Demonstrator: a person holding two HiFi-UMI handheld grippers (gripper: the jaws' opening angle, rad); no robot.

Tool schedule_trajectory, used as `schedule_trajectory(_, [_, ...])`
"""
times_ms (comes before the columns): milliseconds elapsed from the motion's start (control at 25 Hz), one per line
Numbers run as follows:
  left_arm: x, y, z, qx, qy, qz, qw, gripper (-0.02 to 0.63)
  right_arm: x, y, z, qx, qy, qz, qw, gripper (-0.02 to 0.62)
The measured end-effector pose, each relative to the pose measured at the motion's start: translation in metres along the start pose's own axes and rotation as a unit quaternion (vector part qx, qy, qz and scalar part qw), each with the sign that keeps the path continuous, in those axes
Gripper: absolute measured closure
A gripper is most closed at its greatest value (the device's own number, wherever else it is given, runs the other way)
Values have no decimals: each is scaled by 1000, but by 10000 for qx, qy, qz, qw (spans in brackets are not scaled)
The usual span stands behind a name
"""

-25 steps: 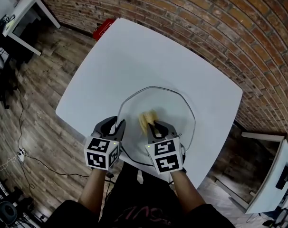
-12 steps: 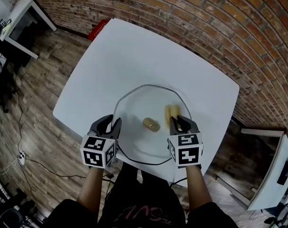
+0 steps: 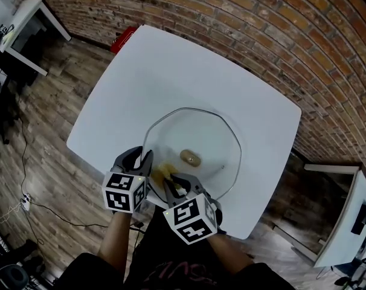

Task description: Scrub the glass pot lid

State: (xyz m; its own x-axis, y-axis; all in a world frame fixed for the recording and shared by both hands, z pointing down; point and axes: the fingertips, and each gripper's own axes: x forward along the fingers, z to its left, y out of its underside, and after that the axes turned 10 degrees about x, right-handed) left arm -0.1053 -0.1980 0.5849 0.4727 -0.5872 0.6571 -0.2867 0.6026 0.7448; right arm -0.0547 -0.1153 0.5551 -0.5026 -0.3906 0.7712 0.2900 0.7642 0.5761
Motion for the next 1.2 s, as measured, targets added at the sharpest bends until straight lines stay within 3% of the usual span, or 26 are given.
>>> schedule_trajectory(160, [-2,1,0,-10,4,-10,10000,492,7,17,0,-1,16,256,9997,541])
schedule_trajectory(360, [-1,2,0,-11,-9,-8,10000,492,0,27,-28,111,322,377,9987,541])
schedule_trajectory(920, [2,0,-1,25,-16,-18,10000,492,-48,46,-132,815,1637,494,9819,541])
schedule_trajectory(1200, [2,-2,-1,36,-7,-42,10000,492,-51,41,-134,962,1633,174,9817,541])
